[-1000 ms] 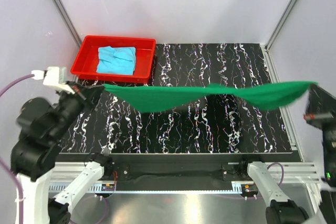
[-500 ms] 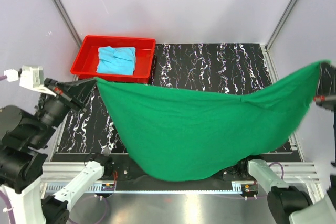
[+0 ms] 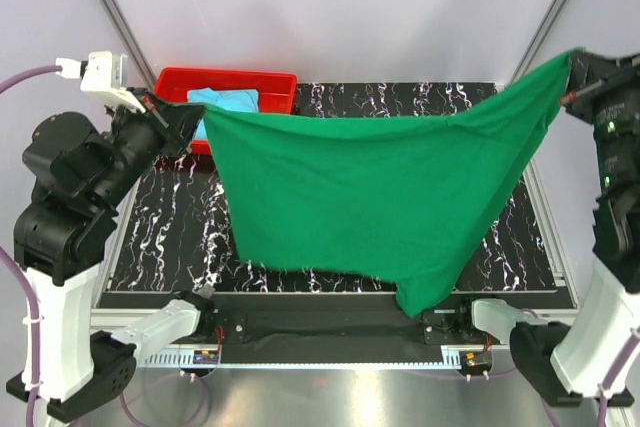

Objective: Fold and stack the t-shirts
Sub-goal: Flatten the tshirt out

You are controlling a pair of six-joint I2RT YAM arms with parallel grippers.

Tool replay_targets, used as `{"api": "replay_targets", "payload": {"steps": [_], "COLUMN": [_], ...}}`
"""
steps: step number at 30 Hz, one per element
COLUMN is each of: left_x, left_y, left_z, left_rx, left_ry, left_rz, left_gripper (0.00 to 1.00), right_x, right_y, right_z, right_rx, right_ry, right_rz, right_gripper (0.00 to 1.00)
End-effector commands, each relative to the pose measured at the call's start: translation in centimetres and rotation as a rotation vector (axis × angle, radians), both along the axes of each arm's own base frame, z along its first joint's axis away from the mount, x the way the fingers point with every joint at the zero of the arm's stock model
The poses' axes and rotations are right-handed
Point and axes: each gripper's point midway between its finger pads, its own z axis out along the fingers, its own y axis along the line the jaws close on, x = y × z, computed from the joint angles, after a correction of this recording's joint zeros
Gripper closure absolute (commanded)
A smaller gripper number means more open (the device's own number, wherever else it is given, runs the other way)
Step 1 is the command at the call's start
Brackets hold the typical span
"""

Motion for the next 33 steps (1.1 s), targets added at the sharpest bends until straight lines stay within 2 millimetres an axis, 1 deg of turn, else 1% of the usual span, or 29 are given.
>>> {"api": "replay_targets", "payload": {"steps": [1, 2, 4, 5, 7, 8, 9, 10, 11, 12, 13, 14, 16, 19, 22, 24, 25, 27, 28, 29, 30, 31, 32, 33], "left_x": [-0.9, -1.0, -1.5, -1.9, -2.9, -3.7, -4.2, -4.6, -5.5, -6.1, -6.5, -7.1, -7.8, -8.1, -7.8, -6.6, -6.1, -3.9, -2.5, -1.5, -0.4, 0.8, 2.6, 4.3], "left_y": [0.3, 0.3, 0.4, 0.5, 0.9, 1.2, 1.5, 1.8, 2.2, 2.5, 2.8, 3.1, 3.3, 3.3, 3.1, 2.7, 2.5, 1.6, 1.0, 0.7, 0.8, 0.7, 0.4, 0.4], "left_z": [3.4, 3.5, 3.5, 3.6, 3.8, 4.1, 4.1, 4.3, 4.7, 4.9, 5.2, 5.4, 5.9, 6.2, 6.6, 6.3, 6.4, 5.4, 5.1, 4.5, 3.8, 2.8, 1.5, -0.6], "left_rx": [-0.015, -0.016, -0.018, -0.018, -0.021, -0.027, -0.029, -0.032, -0.039, -0.041, -0.046, -0.051, -0.056, -0.062, -0.062, -0.056, -0.058, -0.056, -0.054, -0.043, -0.030, -0.012, 0.022, 0.056], "left_ry": [-0.096, -0.099, -0.107, -0.113, -0.129, -0.147, -0.154, -0.165, -0.187, -0.201, -0.216, -0.230, -0.247, -0.251, -0.251, -0.232, -0.231, -0.187, -0.168, -0.146, -0.118, -0.084, -0.047, 0.005], "left_rz": [-0.003, -0.005, -0.009, -0.010, -0.013, -0.013, -0.011, -0.005, -0.002, -0.002, 0.005, 0.005, 0.004, -0.002, -0.007, -0.003, 0.000, 0.003, 0.005, 0.013, 0.040, 0.061, 0.082, 0.122], "left_gripper": [1.00, 1.00, 1.00, 1.00, 1.00, 1.00, 1.00, 1.00, 1.00, 1.00, 1.00, 1.00, 1.00, 1.00, 1.00, 1.00, 1.00, 1.00, 1.00, 1.00, 1.00, 1.00, 1.00, 1.00], "right_x": [-0.8, -1.6, -2.7, -3.8, -5.7, -6.7, -8.1, -8.9, -9.6, -10.8, -11.3, -12.4, -13.3, -14.3, -13.2, -11.5, -9.8, -7.0, -5.0, -2.2, -0.3, 1.6, 5.0, 6.9], "right_y": [-0.4, -0.4, -0.4, -0.4, -0.3, -0.3, -0.3, -0.3, -0.2, -0.2, -0.2, -0.2, -0.1, 0.0, 0.2, 0.1, 0.0, -0.3, -0.5, -0.6, -0.9, -1.0, -1.1, -1.6], "right_z": [4.1, 4.7, 5.2, 5.5, 5.9, 6.0, 6.2, 6.3, 6.2, 6.2, 6.0, 6.1, 6.2, 6.7, 7.2, 7.2, 7.2, 7.0, 7.1, 6.6, 6.1, 6.0, 4.7, 3.8], "right_rx": [-0.015, -0.015, -0.019, -0.023, -0.022, -0.022, -0.019, -0.016, -0.014, -0.013, -0.004, 0.002, 0.016, 0.030, 0.034, 0.034, 0.032, 0.024, 0.018, 0.006, -0.013, -0.026, -0.044, -0.051], "right_ry": [-0.135, -0.152, -0.166, -0.176, -0.201, -0.209, -0.229, -0.238, -0.238, -0.251, -0.249, -0.265, -0.282, -0.307, -0.311, -0.297, -0.294, -0.276, -0.278, -0.242, -0.218, -0.211, -0.162, -0.135], "right_rz": [-0.023, -0.023, -0.023, -0.021, -0.016, -0.016, -0.014, -0.013, -0.013, -0.009, -0.006, -0.005, -0.001, 0.008, 0.020, 0.011, 0.009, -0.015, -0.023, -0.030, -0.049, -0.059, -0.068, -0.096], "right_gripper": [1.00, 1.00, 1.00, 1.00, 1.00, 1.00, 1.00, 1.00, 1.00, 1.00, 1.00, 1.00, 1.00, 1.00, 1.00, 1.00, 1.00, 1.00, 1.00, 1.00, 1.00, 1.00, 1.00, 1.00]}}
